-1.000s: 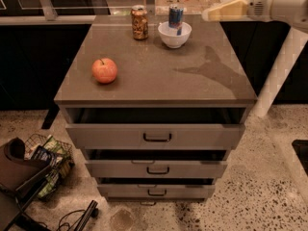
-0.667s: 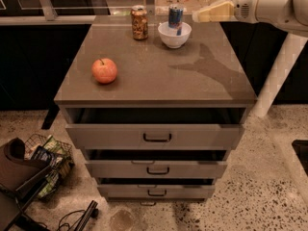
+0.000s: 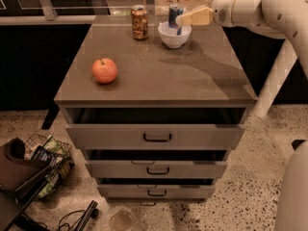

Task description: Pick redbull can from white bowl and place on counter

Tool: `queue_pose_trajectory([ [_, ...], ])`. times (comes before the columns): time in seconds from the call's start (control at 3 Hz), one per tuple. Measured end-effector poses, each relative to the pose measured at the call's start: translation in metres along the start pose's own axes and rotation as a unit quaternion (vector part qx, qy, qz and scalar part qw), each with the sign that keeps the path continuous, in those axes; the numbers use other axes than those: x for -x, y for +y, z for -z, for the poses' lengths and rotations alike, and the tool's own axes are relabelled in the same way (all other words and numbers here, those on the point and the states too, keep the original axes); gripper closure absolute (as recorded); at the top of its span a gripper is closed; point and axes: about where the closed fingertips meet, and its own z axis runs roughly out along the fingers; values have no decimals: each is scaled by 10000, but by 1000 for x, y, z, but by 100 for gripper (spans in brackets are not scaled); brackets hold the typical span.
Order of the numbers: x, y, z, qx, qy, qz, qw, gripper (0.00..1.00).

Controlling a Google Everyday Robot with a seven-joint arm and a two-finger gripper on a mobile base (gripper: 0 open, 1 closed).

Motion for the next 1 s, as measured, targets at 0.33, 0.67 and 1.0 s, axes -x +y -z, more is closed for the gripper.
queue_pose_trajectory([
  [0.33, -8, -2, -26, 109, -149, -136, 9997, 0],
  [0.67, -15, -2, -48, 201, -236, -269, 9992, 0],
  [1.0, -23, -3, -64, 216, -264, -377, 9987, 0],
])
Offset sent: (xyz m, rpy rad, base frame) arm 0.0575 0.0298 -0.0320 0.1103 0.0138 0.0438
